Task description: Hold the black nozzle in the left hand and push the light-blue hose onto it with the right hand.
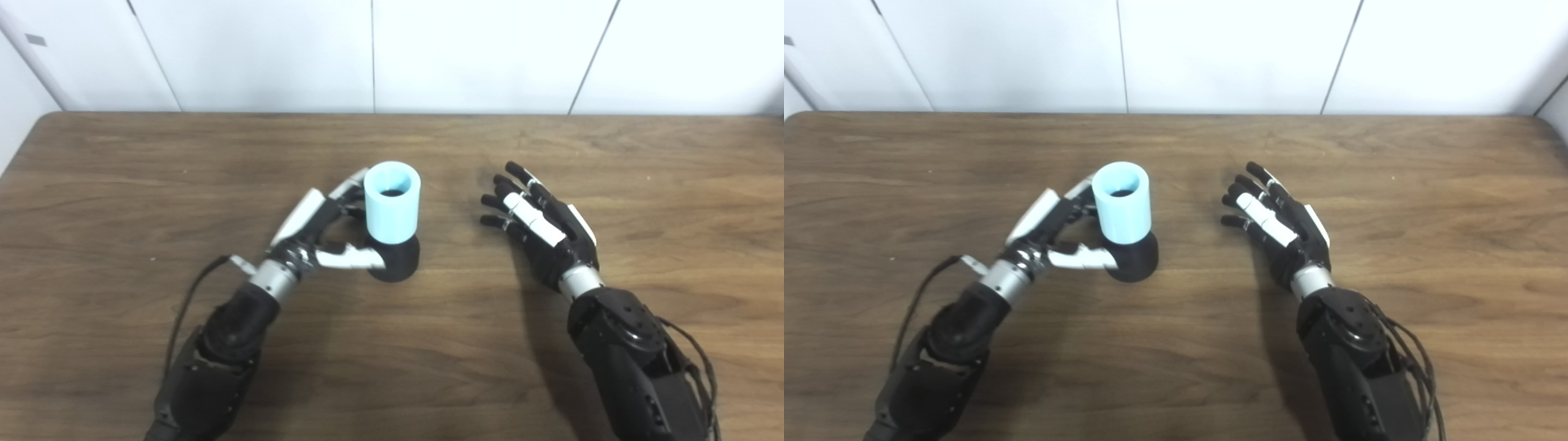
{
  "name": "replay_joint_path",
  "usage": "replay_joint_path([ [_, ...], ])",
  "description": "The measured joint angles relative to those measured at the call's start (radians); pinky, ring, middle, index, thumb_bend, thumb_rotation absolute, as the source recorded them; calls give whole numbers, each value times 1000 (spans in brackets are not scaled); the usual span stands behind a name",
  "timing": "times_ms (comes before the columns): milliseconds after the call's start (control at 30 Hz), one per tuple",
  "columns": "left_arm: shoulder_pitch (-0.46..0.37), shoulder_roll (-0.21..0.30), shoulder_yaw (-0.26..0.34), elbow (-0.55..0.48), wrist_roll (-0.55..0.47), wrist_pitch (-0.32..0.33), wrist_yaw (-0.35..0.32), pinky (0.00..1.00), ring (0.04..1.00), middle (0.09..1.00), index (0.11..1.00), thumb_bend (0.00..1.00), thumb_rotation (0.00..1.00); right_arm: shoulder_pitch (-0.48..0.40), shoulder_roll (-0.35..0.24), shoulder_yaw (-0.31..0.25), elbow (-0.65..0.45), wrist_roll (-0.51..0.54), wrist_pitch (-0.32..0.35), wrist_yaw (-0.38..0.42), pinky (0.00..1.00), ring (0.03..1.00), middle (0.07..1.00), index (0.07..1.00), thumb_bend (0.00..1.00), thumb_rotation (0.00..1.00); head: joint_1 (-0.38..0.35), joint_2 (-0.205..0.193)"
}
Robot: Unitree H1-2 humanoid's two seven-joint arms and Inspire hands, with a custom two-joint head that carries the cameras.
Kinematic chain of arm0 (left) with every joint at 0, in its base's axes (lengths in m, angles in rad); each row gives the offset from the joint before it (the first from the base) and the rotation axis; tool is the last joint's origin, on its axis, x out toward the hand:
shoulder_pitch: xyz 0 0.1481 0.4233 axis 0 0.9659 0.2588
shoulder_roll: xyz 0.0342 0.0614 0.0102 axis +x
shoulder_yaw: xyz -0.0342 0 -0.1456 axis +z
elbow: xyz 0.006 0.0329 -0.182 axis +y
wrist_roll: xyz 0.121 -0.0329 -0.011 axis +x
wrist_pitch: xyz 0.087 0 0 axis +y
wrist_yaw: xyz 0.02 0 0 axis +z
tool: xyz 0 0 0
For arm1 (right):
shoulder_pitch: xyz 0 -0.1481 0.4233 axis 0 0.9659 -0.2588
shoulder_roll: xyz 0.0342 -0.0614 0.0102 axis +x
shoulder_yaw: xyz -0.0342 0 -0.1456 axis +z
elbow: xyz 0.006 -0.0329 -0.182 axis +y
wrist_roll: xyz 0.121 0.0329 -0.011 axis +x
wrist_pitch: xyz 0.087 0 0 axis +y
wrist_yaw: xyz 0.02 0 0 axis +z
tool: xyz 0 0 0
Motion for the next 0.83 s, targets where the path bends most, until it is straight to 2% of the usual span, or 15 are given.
replay_joint_path([
  [133,10,-9,57,0,-39,3,1,734,843,893,947,884,304,-1,2,-30,20,-65,-17,48,549,723,845,849,720,277,1,0],
  [200,14,-9,67,2,-39,0,2,747,855,901,953,885,303,-1,6,-39,26,-91,-21,67,525,729,849,854,748,288,1,2],
  [367,15,-16,74,6,-32,-3,9,801,905,942,986,889,276,0,24,-66,34,-135,-26,110,541,737,858,867,804,312,-3,11],
  [500,21,-31,89,10,-39,-13,20,851,905,939,978,907,351,1,40,-88,34,-160,-26,128,552,744,859,857,827,317,-6,6],
  [600,37,-58,130,33,-81,-48,34,739,830,883,913,827,420,9,48,-98,34,-182,-34,142,580,753,853,855,759,281,-5,5],
  [633,40,-65,144,40,-115,-56,31,675,805,865,883,783,389,13,48,-99,34,-191,-46,152,591,740,845,842,753,260,-5,5],
  [700,47,-83,182,42,-200,-57,22,614,771,829,840,727,354,18,51,-101,35,-215,-71,158,593,721,831,825,752,245,-11,3],
  [800,47,-96,212,42,-266,-57,21,541,708,774,790,643,292,22,47,-92,52,-296,-157,162,593,704,821,823,829,365,-23,2],
  [833,47,-96,212,42,-267,-57,24,530,693,763,784,617,235,23,44,-85,59,-330,-188,163,619,708,819,821,833,387,-23,0],
])
